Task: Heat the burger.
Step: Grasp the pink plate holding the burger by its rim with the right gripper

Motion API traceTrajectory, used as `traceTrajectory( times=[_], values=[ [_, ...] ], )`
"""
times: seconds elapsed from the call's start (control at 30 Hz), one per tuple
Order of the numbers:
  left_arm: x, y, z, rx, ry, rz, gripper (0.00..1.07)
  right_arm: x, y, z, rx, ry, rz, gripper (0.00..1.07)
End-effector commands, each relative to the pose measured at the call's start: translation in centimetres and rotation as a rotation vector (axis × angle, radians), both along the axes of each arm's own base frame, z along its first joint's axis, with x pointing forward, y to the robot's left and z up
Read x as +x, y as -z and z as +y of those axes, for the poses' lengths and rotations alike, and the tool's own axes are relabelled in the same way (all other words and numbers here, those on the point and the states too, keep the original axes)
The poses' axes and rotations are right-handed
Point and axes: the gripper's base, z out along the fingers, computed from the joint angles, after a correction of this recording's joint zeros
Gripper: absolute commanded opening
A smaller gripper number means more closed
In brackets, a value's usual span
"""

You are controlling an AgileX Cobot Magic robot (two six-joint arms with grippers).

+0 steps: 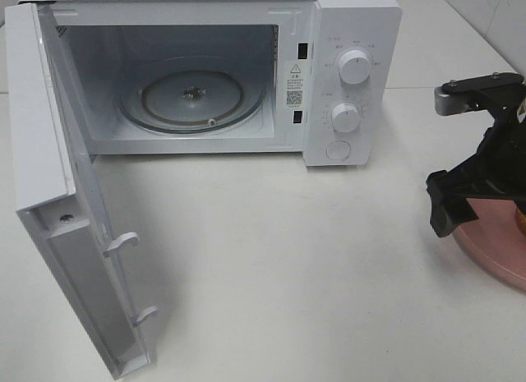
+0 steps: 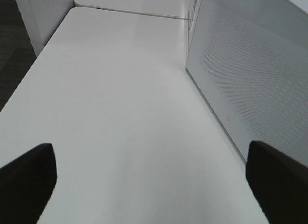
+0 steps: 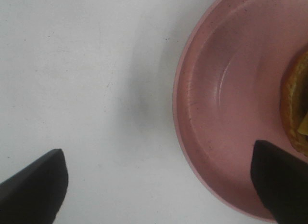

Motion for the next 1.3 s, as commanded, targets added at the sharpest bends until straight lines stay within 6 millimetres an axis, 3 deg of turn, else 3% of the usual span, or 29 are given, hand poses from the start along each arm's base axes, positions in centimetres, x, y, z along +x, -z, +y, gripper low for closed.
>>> traceTrajectory(
  times=[0.03,0.43,0.87,1.3],
  values=[
    [-0.2,0.0,0.0,-0.002,0.002,-0.023,1.0,0.8,1.4,0.1,0.0,-0.011,-0.005,0.98],
    [-0.2,0.0,0.0,-0.002,0.002,-0.023,1.0,2.2,4.6,0.4,0.0,-0.034,0.024,0.94],
    [-0.2,0.0,0.0,-0.002,0.002,-0.023,1.0,3.4,6.7,-1.1,-0.001,0.012,0.059,0.91],
    [-0.2,0.0,0.0,-0.002,0.002,-0.023,1.0,3.6,8.2,-1.0,-0.001,0.001,0.076,0.86]
  ],
)
